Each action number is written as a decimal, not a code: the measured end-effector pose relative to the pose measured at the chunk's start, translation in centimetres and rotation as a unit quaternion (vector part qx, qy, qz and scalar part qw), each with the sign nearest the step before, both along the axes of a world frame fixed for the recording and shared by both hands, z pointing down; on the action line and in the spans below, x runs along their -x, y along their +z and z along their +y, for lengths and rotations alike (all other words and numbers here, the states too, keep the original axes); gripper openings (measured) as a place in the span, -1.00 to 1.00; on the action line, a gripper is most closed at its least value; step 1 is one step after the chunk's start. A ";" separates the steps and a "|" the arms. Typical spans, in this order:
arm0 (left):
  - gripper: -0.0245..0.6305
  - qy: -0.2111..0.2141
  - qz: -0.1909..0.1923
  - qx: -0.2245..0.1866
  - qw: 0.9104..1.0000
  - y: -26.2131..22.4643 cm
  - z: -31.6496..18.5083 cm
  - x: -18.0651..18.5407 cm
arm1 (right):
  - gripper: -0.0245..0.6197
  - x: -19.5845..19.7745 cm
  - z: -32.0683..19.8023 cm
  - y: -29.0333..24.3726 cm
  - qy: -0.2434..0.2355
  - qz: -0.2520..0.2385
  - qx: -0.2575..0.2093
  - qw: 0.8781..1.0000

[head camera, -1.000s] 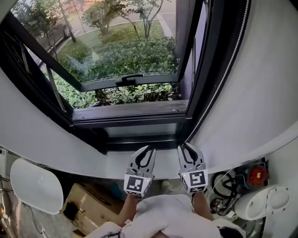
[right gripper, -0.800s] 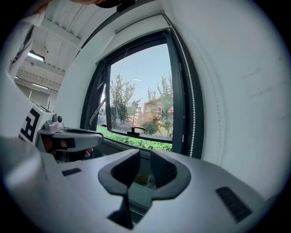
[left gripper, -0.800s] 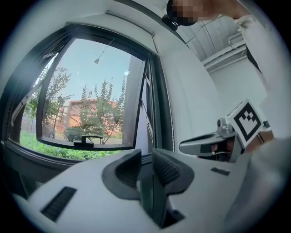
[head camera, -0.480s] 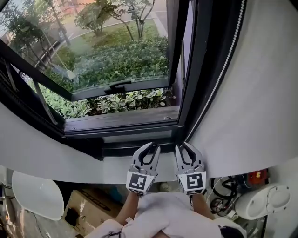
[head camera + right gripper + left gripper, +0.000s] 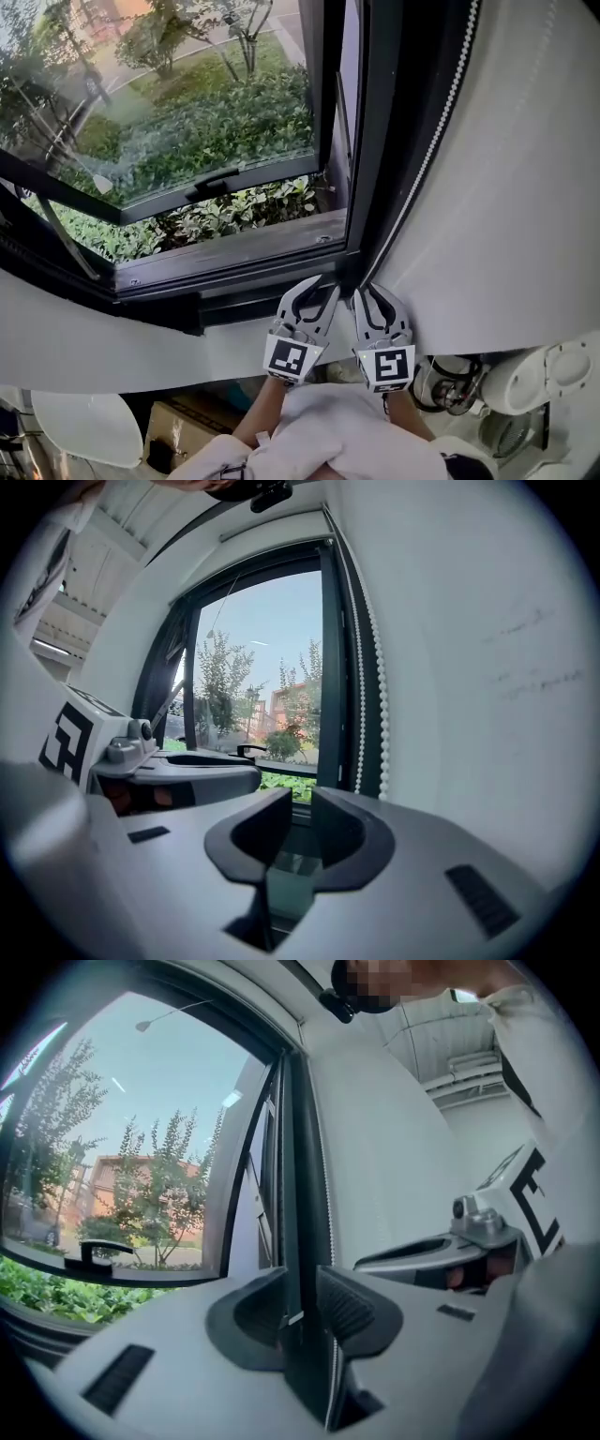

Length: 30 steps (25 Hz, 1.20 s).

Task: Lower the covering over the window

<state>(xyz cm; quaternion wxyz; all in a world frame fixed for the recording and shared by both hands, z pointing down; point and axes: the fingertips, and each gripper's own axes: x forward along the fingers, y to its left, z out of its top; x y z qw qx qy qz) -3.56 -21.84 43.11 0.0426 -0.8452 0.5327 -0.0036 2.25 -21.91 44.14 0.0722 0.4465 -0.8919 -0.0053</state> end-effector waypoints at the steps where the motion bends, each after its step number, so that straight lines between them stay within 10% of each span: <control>1: -0.62 0.010 0.000 -0.003 1.000 -0.1 -0.4 -0.3 | -0.78 -0.2 -0.1 0.0 0.011 0.001 -0.001 1.000; 30: -0.48 0.128 -0.003 0.032 0.991 1.6 -7.1 -7.5 | -0.73 -3.6 0.8 0.2 0.133 0.014 0.003 0.991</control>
